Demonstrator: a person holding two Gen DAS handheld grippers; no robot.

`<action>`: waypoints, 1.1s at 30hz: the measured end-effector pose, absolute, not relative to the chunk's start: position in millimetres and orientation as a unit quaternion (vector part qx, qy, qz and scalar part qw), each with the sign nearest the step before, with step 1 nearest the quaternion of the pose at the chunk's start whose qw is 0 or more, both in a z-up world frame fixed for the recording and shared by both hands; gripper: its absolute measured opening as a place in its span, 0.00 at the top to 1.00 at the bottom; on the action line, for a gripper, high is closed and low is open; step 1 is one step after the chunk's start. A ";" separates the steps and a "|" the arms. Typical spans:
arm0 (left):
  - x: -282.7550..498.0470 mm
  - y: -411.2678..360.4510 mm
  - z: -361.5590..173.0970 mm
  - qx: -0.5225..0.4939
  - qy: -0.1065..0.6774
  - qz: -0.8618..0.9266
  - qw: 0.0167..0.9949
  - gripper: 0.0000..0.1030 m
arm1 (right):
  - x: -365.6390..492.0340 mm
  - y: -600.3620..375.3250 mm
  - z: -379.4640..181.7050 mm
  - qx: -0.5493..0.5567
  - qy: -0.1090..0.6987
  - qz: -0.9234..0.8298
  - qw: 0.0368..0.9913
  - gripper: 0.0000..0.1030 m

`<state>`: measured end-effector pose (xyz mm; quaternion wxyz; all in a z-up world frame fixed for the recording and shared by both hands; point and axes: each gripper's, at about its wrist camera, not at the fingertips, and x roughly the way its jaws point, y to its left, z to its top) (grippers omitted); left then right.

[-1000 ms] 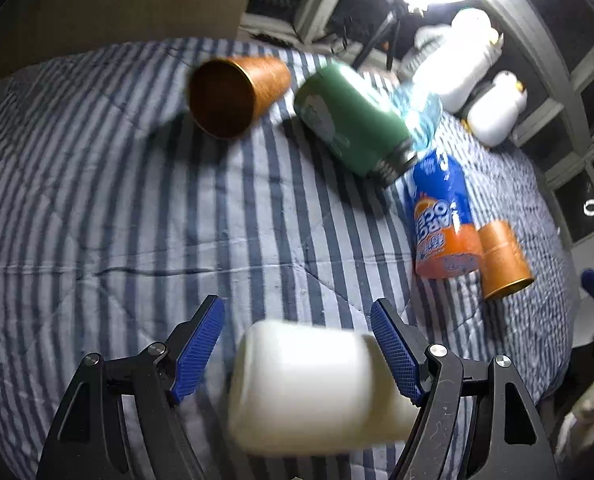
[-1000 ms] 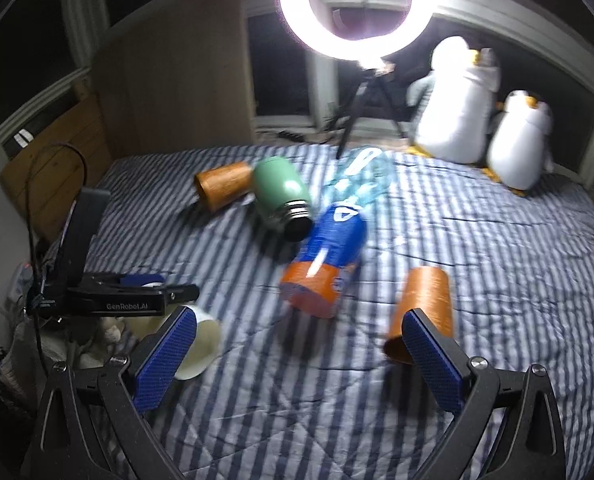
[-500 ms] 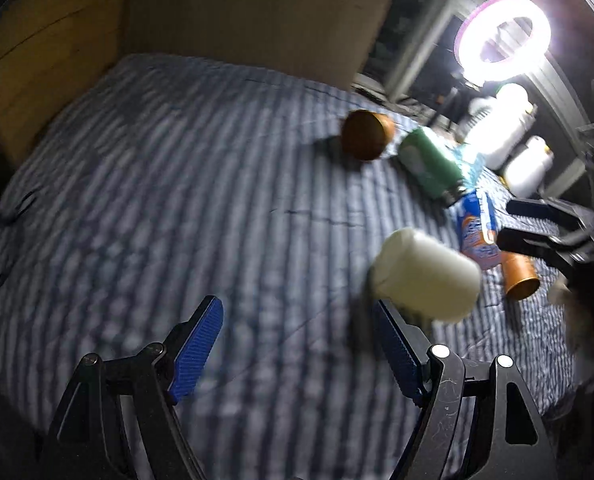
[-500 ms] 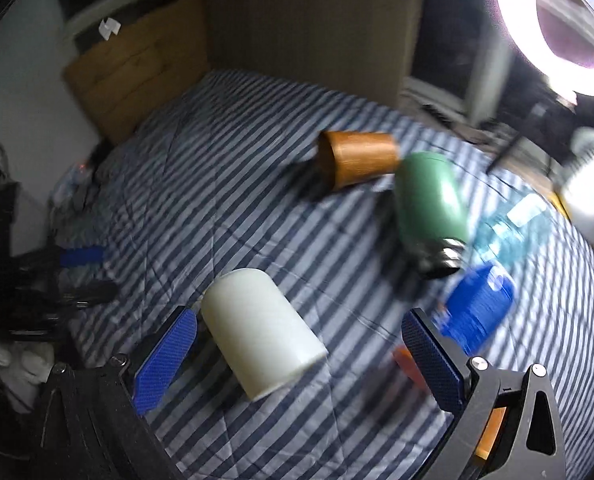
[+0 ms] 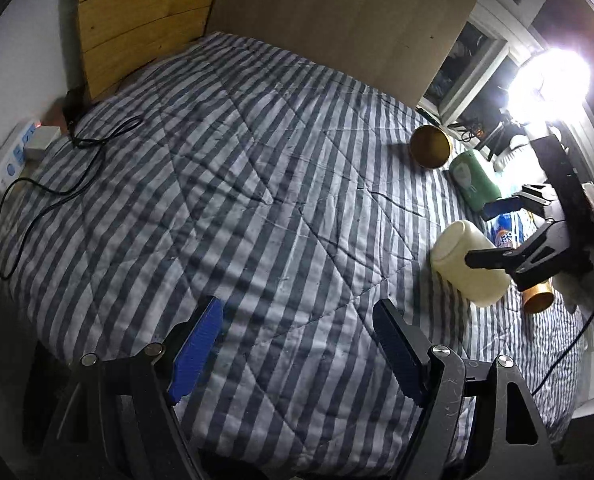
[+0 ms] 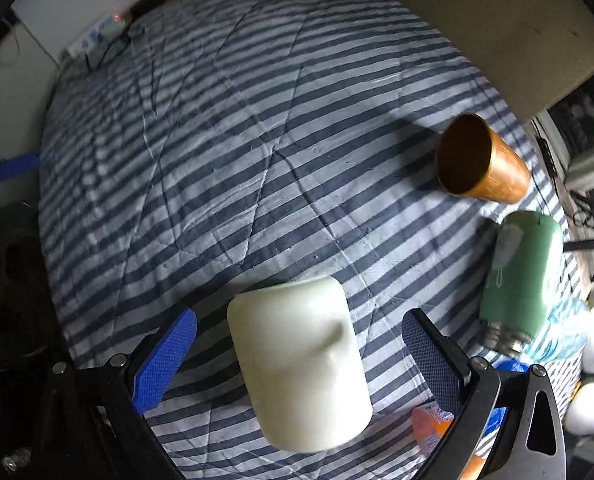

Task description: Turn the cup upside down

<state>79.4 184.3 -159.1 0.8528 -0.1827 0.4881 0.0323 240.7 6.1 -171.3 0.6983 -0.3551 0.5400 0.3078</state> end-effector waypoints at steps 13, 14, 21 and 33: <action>79.1 192.0 -156.5 -0.186 0.483 0.025 0.855 0.22 | 239.0 -0.5 -183.0 -0.355 0.555 0.268 0.703 0.32; 79.7 190.8 -156.1 -0.185 0.483 0.023 0.856 0.22 | 238.3 -4.6 -180.5 -0.346 0.552 0.267 0.710 0.32; 89.8 171.2 -150.9 -0.166 0.478 -0.012 0.862 0.22 | 221.3 -68.2 -152.5 -0.192 0.513 0.248 0.799 0.32; 111.1 98.9 -163.8 -0.102 0.484 -0.098 0.863 0.22 | 141.8 -152.6 -140.1 -0.028 0.371 0.157 0.915 0.33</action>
